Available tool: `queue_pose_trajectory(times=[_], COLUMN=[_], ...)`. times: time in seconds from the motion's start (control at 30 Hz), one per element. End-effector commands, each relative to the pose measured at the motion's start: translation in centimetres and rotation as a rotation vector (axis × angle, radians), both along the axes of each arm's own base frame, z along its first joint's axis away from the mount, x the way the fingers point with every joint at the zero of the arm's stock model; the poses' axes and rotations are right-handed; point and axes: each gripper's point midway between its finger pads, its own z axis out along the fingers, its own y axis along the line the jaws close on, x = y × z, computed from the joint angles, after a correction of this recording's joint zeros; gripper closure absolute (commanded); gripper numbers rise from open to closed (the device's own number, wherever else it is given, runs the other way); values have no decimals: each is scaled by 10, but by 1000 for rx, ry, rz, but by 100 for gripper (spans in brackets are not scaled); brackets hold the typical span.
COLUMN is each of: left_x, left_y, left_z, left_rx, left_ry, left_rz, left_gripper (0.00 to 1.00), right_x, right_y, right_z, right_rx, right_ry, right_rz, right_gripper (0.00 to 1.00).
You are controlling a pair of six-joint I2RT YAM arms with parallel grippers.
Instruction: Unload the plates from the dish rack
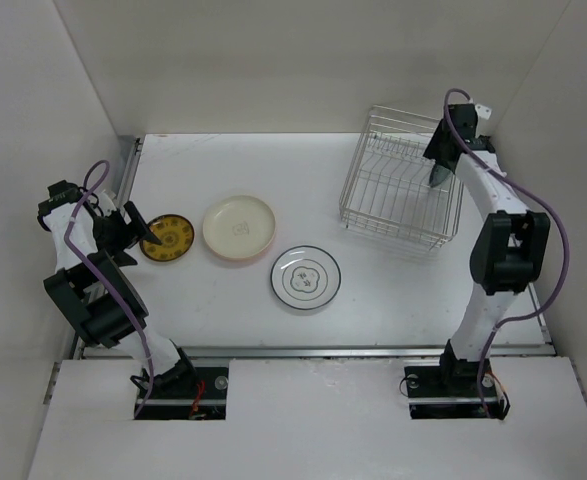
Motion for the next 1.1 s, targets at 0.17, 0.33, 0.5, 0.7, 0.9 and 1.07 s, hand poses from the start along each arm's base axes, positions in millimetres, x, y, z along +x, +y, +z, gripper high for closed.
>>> queue_pose_trajectory(times=[0.17, 0.33, 0.5, 0.7, 0.9, 1.07], left_x=[-4, -4, -4, -4, -3, -4], left_y=[-5, -5, -5, -5, -7, -10], left_z=[2, 2, 0, 0, 0, 4], left_rx=[-5, -5, -10, -10, -10, -18], left_ry=[5, 5, 12, 12, 13, 6], left_rz=[-20, -20, -20, -20, -30, -31], left_gripper=[23, 23, 23, 23, 23, 21], right_x=[-3, 9, 20, 32, 11, -14], right_y=[-20, -31, -39, -32, -43, -53], right_z=[95, 56, 18, -2, 25, 108], right_rx=[-60, -61, -32, 18, -50, -170], right_ry=[-223, -133, -57, -30, -71, -213], right_rz=[-41, -56, -67, -17, -55, -110], right_gripper=[26, 26, 26, 67, 89, 99])
